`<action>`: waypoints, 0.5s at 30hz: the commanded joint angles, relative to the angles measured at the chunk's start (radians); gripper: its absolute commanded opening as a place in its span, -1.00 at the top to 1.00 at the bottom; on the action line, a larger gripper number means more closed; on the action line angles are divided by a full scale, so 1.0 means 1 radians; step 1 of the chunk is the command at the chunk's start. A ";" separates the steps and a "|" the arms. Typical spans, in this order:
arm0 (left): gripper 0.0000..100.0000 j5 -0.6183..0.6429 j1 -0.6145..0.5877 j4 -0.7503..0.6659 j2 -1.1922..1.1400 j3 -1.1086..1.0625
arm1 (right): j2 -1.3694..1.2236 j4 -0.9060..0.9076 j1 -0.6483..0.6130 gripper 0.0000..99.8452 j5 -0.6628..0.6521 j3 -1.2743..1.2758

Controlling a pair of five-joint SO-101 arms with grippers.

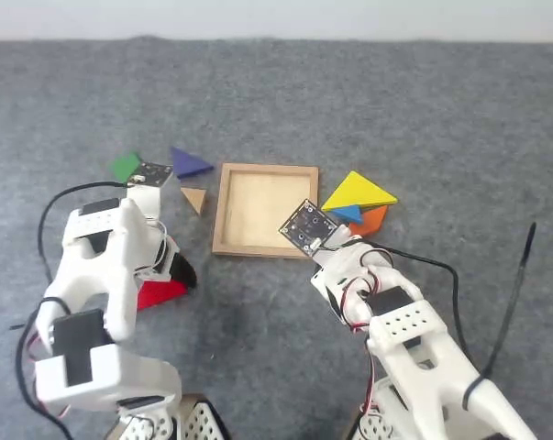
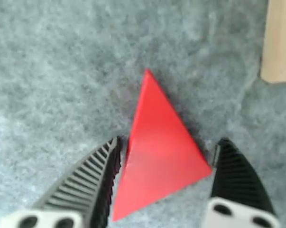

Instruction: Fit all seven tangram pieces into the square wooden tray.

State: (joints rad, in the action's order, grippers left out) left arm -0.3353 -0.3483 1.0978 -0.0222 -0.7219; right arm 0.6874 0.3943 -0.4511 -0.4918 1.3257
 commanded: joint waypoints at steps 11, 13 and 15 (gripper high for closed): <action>0.39 -0.345 -0.021 0.100 0.006 0.064 | 0.001 -0.013 -0.002 0.98 0.003 -0.009; 0.39 -0.345 -0.032 0.092 0.006 0.062 | 0.001 -0.013 -0.002 0.98 0.003 -0.009; 0.39 -0.331 -0.035 0.087 0.006 0.058 | 0.001 -0.013 -0.002 0.98 0.003 -0.009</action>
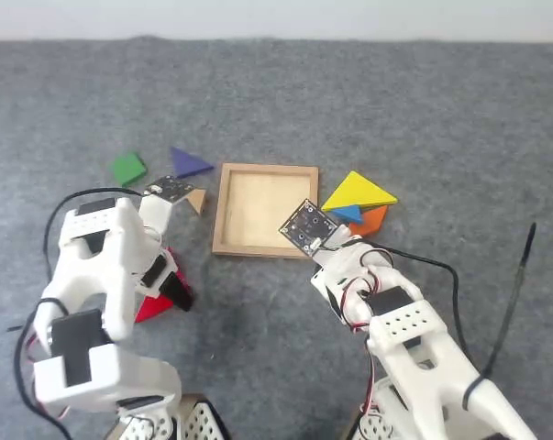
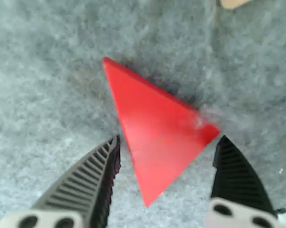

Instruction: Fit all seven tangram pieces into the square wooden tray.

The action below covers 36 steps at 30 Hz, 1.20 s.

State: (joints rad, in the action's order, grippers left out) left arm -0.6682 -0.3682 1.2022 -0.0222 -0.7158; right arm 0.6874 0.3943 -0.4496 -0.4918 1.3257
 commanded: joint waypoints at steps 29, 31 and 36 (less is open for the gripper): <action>0.39 0.595 -0.009 -0.084 0.006 -0.018 | -0.001 -0.018 -0.005 0.98 0.003 -0.009; 0.39 0.612 -0.028 -0.083 0.006 -0.018 | -0.001 -0.018 -0.005 0.98 0.003 -0.009; 0.39 0.617 -0.046 -0.072 0.011 -0.027 | 0.001 -0.016 -0.005 0.98 0.003 -0.009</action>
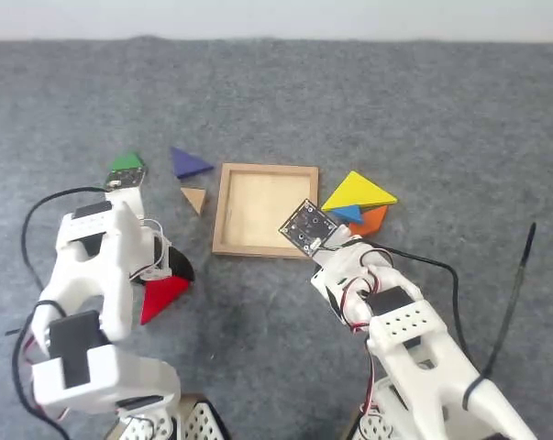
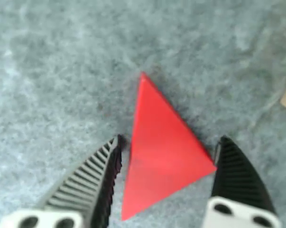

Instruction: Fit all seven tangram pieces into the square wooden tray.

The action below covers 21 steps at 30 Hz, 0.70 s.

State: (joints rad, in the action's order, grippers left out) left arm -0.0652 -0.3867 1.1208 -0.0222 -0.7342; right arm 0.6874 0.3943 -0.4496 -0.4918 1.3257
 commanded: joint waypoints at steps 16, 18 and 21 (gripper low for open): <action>0.39 -0.044 0.020 0.072 0.018 -0.033 | 0.004 -0.010 -0.005 0.98 0.003 -0.008; 0.39 -0.044 0.018 0.080 0.018 -0.033 | 0.005 -0.010 -0.005 0.98 0.003 -0.008; 0.39 -0.044 0.018 0.087 0.018 -0.035 | 0.005 -0.010 -0.005 0.98 0.003 -0.008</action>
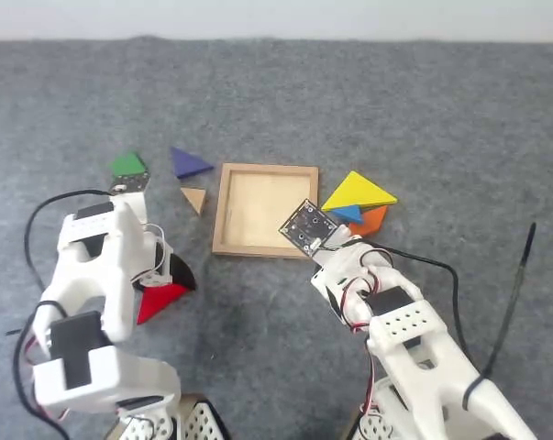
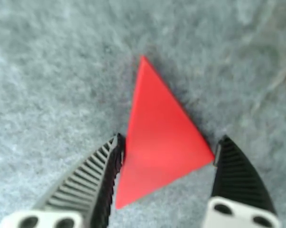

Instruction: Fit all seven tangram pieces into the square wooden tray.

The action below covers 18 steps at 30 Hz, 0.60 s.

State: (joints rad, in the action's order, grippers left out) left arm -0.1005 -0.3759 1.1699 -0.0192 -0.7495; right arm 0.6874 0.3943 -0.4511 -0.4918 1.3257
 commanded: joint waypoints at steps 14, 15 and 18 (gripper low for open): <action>0.39 -0.058 0.008 0.012 0.014 -0.039 | 0.005 -0.010 -0.004 0.98 0.003 -0.008; 0.39 -0.058 0.008 0.011 0.014 -0.042 | 0.005 -0.010 -0.004 0.98 0.003 -0.008; 0.39 -0.058 0.008 0.009 0.014 -0.044 | 0.005 -0.010 -0.004 0.98 0.003 -0.008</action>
State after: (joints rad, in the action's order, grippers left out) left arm -0.1481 -0.3759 1.1776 -0.0176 -0.7587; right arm 0.6874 0.3943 -0.4511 -0.4918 1.3257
